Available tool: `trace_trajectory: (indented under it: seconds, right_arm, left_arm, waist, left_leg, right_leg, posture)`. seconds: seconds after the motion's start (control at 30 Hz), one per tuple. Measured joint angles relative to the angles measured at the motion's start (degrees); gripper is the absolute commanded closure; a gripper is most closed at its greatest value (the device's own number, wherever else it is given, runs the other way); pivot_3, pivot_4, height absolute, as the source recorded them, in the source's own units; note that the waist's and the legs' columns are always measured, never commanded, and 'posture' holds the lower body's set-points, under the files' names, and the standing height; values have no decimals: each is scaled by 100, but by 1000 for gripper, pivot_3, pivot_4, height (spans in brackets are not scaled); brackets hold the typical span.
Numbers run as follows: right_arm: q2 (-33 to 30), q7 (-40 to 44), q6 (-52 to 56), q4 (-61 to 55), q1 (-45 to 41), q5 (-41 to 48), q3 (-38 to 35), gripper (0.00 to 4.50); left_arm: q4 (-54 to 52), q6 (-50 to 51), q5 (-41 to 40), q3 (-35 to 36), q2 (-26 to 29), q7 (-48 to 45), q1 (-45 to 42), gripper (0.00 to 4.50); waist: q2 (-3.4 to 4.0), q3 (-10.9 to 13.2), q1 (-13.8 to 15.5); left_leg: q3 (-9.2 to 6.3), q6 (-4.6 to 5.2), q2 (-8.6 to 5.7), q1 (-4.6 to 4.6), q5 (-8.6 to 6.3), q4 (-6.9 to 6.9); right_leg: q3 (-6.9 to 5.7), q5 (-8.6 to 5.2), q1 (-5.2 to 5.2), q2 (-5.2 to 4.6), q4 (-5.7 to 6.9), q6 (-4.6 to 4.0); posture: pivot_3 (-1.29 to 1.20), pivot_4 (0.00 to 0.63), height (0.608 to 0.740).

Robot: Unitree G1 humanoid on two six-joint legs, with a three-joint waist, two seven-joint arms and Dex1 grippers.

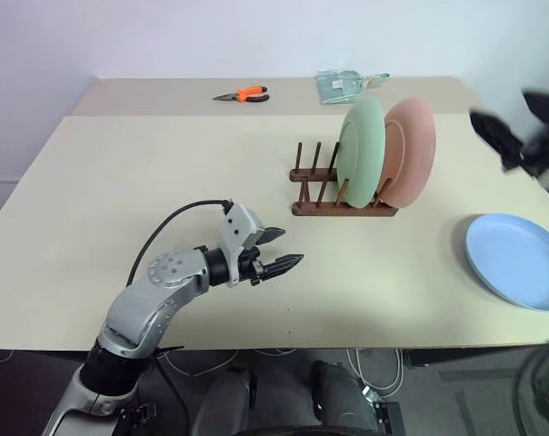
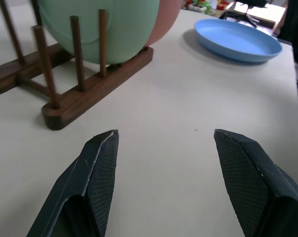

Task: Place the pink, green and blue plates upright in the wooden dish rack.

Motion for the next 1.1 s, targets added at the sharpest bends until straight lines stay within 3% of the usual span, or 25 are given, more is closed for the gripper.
trace_trajectory:
  seconds: [0.13,0.23,0.27,0.33,0.57,0.73,0.93,1.03,1.1]
  right_arm:
    - [19,144,12,-393,1778,-601,420,87]
    - [70,-28,-27,-534,2097,-1073,883,87]
    - [72,-155,-50,-521,2125,-1293,1066,316]
    - [86,-460,-142,-309,2066,-1763,1450,890]
    - [135,-994,-566,389,1649,-2686,1963,4400]
    - [151,-1063,-497,489,1077,-2735,1841,4456]
    - [138,-1173,-901,318,-507,-2528,1407,4456]
    - [468,-1214,-771,66,-1925,-1747,1149,4456]
    - [894,-1186,-242,-357,-2892,-690,973,4456]
  left_arm:
    - [224,-38,124,-144,-28,-171,-167,1340]
    - [284,-44,150,-195,-102,-253,-243,1340]
    - [288,-44,157,-195,-114,-263,-273,1340]
    - [296,-45,185,-193,-122,-281,-307,1340]
    - [317,-44,263,-183,-124,-324,-305,1340]
    - [311,-42,270,-169,-114,-312,-275,1340]
    - [304,-50,283,-154,-124,-301,-251,1340]
    - [321,-84,326,-136,-135,-296,-244,1340]
    - [331,-137,362,-123,-143,-275,-243,1340]
  waist:
    - [36,-10,-64]
    - [36,-10,-134]
    - [33,-10,-140]
    - [32,-11,-137]
    - [19,-11,-76]
    - [30,-6,-65]
    - [39,-2,-56]
    - [44,2,-88]
    - [41,2,-121]
  left_leg:
    - [23,1,1,3,-1,0]
    - [25,1,3,6,-1,7]
    - [24,1,3,6,-1,8]
    - [23,1,2,6,-1,7]
    - [18,1,-1,3,-1,14]
    - [20,1,0,3,-1,13]
    - [17,1,0,2,0,8]
    - [12,2,1,1,0,4]
    - [-2,2,3,0,0,-1]
  right_leg:
    - [18,-12,-4,-1,3,20]
    - [19,-13,-2,-1,4,20]
    - [18,-13,-2,-1,4,20]
    - [18,-13,-2,-1,3,20]
    - [18,-13,2,-4,-1,20]
    - [19,-12,-3,-2,3,20]
    - [16,-11,-4,-1,2,21]
    - [16,-10,-5,-1,3,20]
    - [8,1,-5,2,3,3]
  posture:
    - [0,150,740]
    - [0,150,740]
    - [0,150,740]
    - [0,150,740]
    - [0,150,740]
    - [0,150,740]
    - [0,150,740]
    - [0,150,740]
    - [0,150,740]
